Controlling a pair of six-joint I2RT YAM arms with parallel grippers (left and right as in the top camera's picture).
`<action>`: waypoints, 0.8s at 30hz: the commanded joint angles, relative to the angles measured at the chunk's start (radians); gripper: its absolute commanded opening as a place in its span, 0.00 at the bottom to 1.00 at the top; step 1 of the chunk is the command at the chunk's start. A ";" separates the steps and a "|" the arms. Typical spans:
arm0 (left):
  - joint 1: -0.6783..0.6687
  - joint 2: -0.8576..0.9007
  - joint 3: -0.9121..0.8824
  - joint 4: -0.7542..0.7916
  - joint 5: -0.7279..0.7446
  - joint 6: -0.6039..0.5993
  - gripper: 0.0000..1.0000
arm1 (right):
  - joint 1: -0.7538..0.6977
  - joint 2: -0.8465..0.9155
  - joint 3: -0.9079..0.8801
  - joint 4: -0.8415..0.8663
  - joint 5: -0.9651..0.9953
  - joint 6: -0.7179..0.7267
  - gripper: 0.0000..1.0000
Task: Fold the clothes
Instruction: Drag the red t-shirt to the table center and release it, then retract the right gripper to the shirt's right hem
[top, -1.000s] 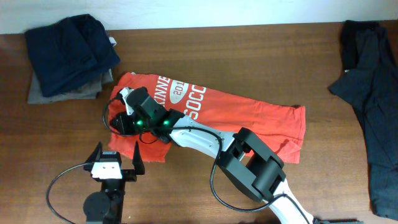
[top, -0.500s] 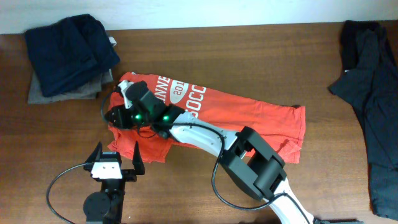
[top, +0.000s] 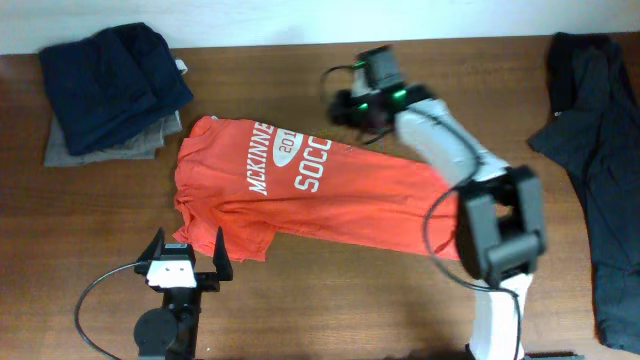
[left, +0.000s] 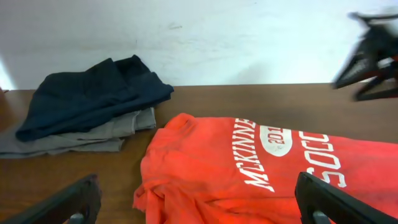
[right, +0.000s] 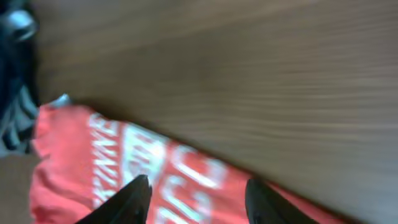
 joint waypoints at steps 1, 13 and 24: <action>0.005 -0.007 -0.002 -0.005 0.011 -0.002 0.99 | -0.065 -0.137 0.013 -0.090 0.028 -0.079 0.56; 0.005 -0.007 -0.002 -0.005 0.011 -0.003 0.99 | -0.192 -0.360 -0.005 -0.684 0.526 -0.013 0.99; 0.005 -0.007 -0.002 -0.005 0.011 -0.003 0.99 | -0.240 -0.352 -0.105 -0.742 0.519 0.220 0.99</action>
